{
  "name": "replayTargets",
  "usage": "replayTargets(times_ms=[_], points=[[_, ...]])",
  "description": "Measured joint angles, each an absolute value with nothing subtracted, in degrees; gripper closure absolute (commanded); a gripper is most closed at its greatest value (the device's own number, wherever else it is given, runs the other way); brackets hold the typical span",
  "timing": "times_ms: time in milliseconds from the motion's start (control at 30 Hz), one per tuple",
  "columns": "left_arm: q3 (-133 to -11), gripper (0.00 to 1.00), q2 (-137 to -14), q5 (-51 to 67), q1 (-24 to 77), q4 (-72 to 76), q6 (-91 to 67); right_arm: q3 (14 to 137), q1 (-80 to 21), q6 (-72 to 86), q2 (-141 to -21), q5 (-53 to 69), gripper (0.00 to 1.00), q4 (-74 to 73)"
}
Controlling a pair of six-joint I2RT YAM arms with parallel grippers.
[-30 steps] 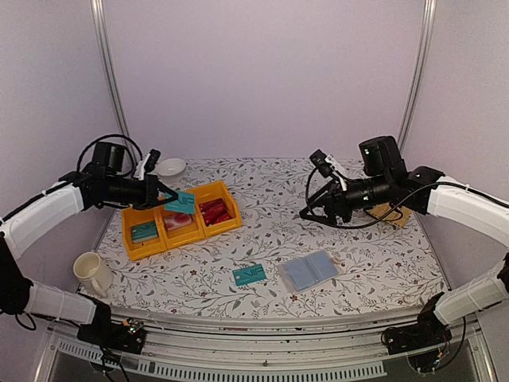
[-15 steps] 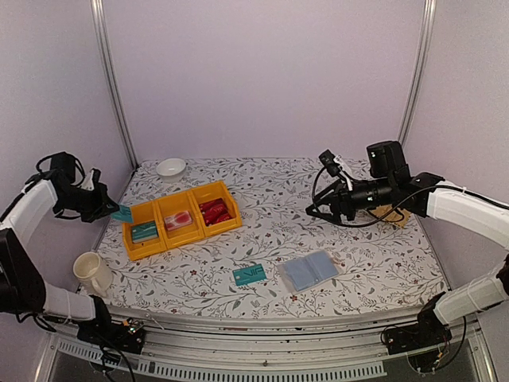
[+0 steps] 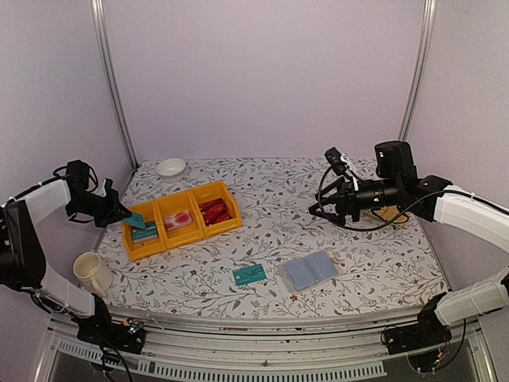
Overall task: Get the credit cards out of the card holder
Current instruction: Place the credit card in the card box.
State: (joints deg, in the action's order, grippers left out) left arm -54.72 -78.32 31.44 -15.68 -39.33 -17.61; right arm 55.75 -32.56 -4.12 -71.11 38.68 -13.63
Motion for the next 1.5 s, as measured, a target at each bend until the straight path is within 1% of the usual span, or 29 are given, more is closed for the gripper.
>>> replayTargets(times_ms=[233,467,767,1167,1300,1500], points=[[-55.0,1.0,-84.9,31.0,-11.5,-34.2,-19.1,55.7,-32.6,-4.1,-71.0,38.7,0.29,-13.6],[-57.4,1.0,-90.9,30.6,-11.4,-32.2,-19.4,55.7,-32.6,-4.4,-71.1,39.1,0.29,-13.6],[-59.0,1.0,-93.8,30.8,-11.4,-29.4,-19.7,55.7,-32.6,-4.8,-71.4,39.4,0.29,-13.6],[-60.8,1.0,-96.7,29.0,-11.4,-29.7,-18.8,55.7,-32.6,-5.3,-72.3,39.4,0.29,-13.6],[-61.3,0.82,-96.9,27.7,-11.4,-29.9,-18.3,55.7,-32.6,-5.4,-72.4,39.4,0.29,-13.6],[-62.3,0.66,-97.9,26.0,-11.4,-30.6,-17.5,55.7,-32.6,-5.4,-72.4,39.5,0.28,-13.7]])
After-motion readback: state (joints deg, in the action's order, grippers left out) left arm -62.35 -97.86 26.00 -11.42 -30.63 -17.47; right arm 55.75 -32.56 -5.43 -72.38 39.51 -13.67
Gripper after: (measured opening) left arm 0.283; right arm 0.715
